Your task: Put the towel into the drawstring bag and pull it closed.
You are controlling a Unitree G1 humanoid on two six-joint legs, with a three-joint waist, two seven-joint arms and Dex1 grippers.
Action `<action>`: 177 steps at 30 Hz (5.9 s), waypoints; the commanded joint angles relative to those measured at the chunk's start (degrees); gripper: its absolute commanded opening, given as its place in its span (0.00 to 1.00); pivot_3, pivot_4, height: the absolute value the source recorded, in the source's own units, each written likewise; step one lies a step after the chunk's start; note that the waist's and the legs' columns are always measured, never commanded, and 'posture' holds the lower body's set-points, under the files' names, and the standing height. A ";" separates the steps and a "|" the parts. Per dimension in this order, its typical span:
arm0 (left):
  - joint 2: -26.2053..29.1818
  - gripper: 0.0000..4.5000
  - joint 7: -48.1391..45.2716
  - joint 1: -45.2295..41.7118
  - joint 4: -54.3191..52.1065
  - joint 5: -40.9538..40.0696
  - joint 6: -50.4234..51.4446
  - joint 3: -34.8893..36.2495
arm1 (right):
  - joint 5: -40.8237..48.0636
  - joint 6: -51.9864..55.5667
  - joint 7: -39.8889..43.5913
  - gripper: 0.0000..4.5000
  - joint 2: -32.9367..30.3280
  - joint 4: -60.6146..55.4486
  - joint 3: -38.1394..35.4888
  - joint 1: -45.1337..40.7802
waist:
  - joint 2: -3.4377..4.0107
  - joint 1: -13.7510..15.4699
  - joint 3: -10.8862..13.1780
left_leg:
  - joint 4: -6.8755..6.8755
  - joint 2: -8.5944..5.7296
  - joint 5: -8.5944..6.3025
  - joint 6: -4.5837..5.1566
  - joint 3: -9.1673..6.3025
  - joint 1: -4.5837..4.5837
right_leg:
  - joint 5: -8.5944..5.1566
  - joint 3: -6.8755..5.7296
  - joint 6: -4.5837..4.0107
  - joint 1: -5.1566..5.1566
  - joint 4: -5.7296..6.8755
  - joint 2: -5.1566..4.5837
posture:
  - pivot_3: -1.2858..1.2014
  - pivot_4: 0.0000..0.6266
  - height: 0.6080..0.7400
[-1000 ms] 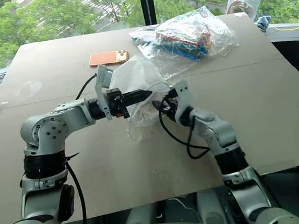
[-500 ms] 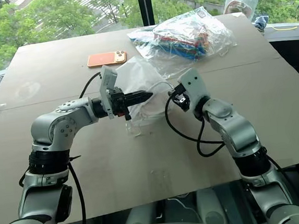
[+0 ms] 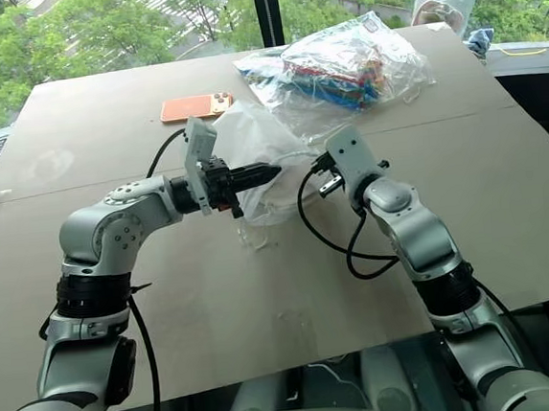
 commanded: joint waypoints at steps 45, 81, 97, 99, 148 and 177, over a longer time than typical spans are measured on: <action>12.50 0.00 -20.98 3.78 8.19 12.66 -18.18 -2.98 | 13.27 -5.44 21.48 0.87 -6.42 8.42 -6.53 -7.73 | 0.00 -0.04 0.00 | 0.10 0.04 -0.01 0.03 0.00 -0.03 | -0.01 -0.07 0.00 0.01 0.03 0.02 | 0.52 0.24 1.00; 10.29 0.00 -17.65 6.72 3.11 11.64 -15.42 -1.96 | 22.23 3.51 25.13 0.36 -11.99 -0.82 -12.09 -3.46 | 0.00 -0.05 0.00 | 0.13 0.07 -0.01 0.03 -0.03 0.00 | 0.00 -0.08 0.00 0.02 0.08 0.03 | 0.52 0.24 1.00; 10.33 0.00 -17.36 7.87 1.21 11.54 -14.80 -1.81 | 11.12 -9.79 31.47 0.36 -13.68 18.04 -2.41 -12.60 | 0.00 -0.11 0.00 | 0.21 0.05 -0.01 0.03 0.03 -0.03 | 0.00 -0.04 0.00 0.03 0.08 0.02 | 0.52 0.24 1.00; 10.29 0.00 -17.31 8.19 1.00 11.55 -14.86 -1.83 | 10.25 -11.06 32.27 0.36 -13.32 19.19 -1.34 -13.09 | 0.00 -0.08 0.00 | 0.21 0.06 -0.01 0.03 0.01 -0.04 | 0.00 -0.06 0.00 0.03 0.08 0.03 | 0.52 0.24 1.00; 7.60 0.00 -15.17 9.45 2.61 12.02 -17.44 -1.37 | 4.08 -3.18 15.03 0.01 -4.78 -2.04 -11.03 0.40 | 0.01 0.04 0.00 | 0.21 0.05 -0.01 0.02 -0.01 -0.03 | 0.01 -0.05 0.00 0.02 0.11 0.02 | 0.52 0.24 1.00; 9.42 0.00 -15.69 11.78 -0.12 12.28 -16.67 -0.98 | 2.76 -20.44 35.91 0.52 -10.44 18.16 0.34 -7.51 | 0.01 -0.10 0.01 | 0.22 0.06 -0.01 0.03 0.00 -0.02 | 0.01 -0.05 0.00 0.03 0.09 0.03 | 0.52 0.24 1.00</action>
